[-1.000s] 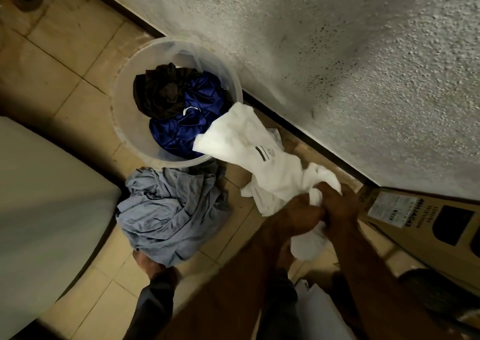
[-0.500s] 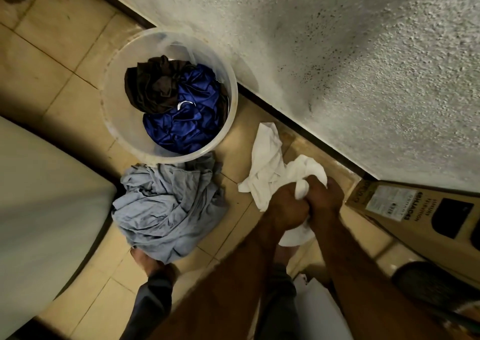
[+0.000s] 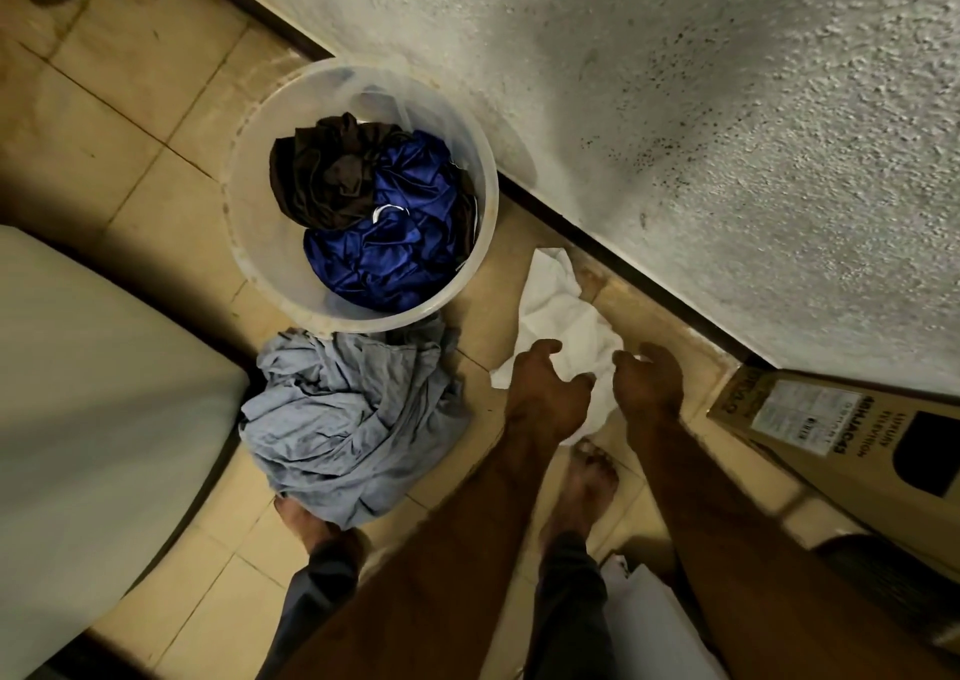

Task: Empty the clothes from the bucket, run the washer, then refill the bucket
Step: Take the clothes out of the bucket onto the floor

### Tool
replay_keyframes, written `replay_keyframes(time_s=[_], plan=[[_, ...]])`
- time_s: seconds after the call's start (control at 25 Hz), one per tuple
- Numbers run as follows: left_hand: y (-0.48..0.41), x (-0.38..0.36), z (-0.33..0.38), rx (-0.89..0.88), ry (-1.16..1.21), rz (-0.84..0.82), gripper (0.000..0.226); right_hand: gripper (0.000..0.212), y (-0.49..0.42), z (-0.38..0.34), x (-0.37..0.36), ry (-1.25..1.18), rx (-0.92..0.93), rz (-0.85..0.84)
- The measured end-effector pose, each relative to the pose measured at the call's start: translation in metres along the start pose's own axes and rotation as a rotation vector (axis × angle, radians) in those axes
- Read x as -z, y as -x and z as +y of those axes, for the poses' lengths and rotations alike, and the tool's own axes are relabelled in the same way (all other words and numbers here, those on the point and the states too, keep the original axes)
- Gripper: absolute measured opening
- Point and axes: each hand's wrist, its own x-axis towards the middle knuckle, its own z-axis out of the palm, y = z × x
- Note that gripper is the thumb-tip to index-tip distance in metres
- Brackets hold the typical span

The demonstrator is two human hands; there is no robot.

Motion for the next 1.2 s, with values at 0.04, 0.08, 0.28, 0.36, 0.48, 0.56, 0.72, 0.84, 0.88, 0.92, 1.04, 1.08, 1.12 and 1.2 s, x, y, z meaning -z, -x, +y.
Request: replay_keyframes(time_s=[0.04, 0.08, 0.28, 0.36, 0.48, 0.56, 0.72, 0.84, 0.88, 0.92, 1.04, 1.08, 1.12, 1.2], plan=[[-0.003, 0.002, -0.001, 0.007, 0.034, 0.003, 0.057, 0.038, 0.003, -0.002, -0.005, 0.051, 0.039, -0.008], [-0.006, 0.005, 0.000, 0.015, 0.062, 0.012, 0.053, 0.037, 0.006, -0.007, -0.012, 0.091, 0.073, -0.026], [-0.020, 0.040, 0.013, -0.063, 0.065, 0.116, 0.036, 0.022, 0.031, -0.050, -0.052, -0.018, 0.224, -0.075], [-0.029, 0.067, 0.016, -0.086, 0.093, 0.166, 0.033, 0.019, 0.046, -0.075, -0.071, -0.065, 0.293, -0.094], [-0.042, 0.113, 0.016, -0.163, 0.134, 0.243, 0.027, 0.013, 0.071, -0.108, -0.100, -0.056, 0.422, -0.102], [-0.051, 0.145, 0.015, -0.207, 0.116, 0.290, 0.025, 0.011, 0.084, -0.123, -0.122, -0.038, 0.477, -0.141], [-0.071, 0.202, 0.006, -0.180, 0.186, 0.334, 0.026, 0.011, 0.097, -0.142, -0.164, 0.079, 0.557, -0.241], [-0.096, 0.241, 0.000, -0.168, 0.151, 0.392, 0.029, 0.019, 0.099, -0.158, -0.203, 0.144, 0.583, -0.364], [-0.107, 0.253, 0.001, -0.185, 0.143, 0.423, 0.030, 0.021, 0.097, -0.164, -0.219, 0.174, 0.606, -0.406], [-0.119, 0.263, 0.002, -0.188, 0.138, 0.445, 0.033, 0.021, 0.097, -0.170, -0.233, 0.210, 0.635, -0.442], [-0.165, 0.286, 0.002, -0.109, 0.109, 0.434, 0.045, 0.020, 0.094, -0.180, -0.268, 0.262, 0.679, -0.510], [-0.180, 0.289, 0.001, -0.083, 0.081, 0.422, 0.047, 0.018, 0.089, -0.180, -0.273, 0.268, 0.682, -0.496], [-0.195, 0.290, 0.000, -0.058, 0.029, 0.409, 0.049, 0.016, 0.081, -0.177, -0.276, 0.265, 0.680, -0.486], [-0.215, 0.290, -0.001, -0.055, -0.064, 0.396, 0.053, 0.012, 0.070, -0.164, -0.273, 0.247, 0.643, -0.489]])
